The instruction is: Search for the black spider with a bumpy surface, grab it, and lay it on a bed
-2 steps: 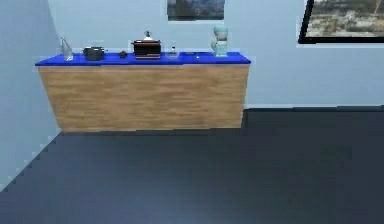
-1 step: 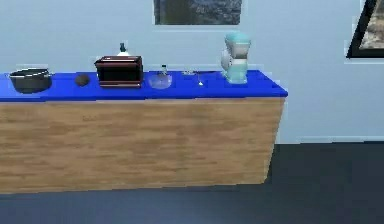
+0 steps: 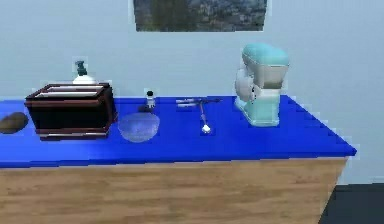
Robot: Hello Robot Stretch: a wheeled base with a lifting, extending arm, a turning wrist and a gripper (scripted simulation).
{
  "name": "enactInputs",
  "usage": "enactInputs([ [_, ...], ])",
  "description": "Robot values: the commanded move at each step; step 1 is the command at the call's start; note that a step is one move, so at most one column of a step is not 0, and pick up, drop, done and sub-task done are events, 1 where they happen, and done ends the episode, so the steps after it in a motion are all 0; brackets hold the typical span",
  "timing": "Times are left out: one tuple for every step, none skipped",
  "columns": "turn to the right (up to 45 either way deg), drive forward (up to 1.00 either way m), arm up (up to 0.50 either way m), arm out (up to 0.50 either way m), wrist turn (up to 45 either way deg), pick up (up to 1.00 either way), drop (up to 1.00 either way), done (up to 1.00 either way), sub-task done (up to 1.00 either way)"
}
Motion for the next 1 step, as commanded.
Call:
enactInputs([
  [-45.0, 0.00, 0.00, 0.00, 0.0, 0.00, 0.00, 0.00, 0.00],
])
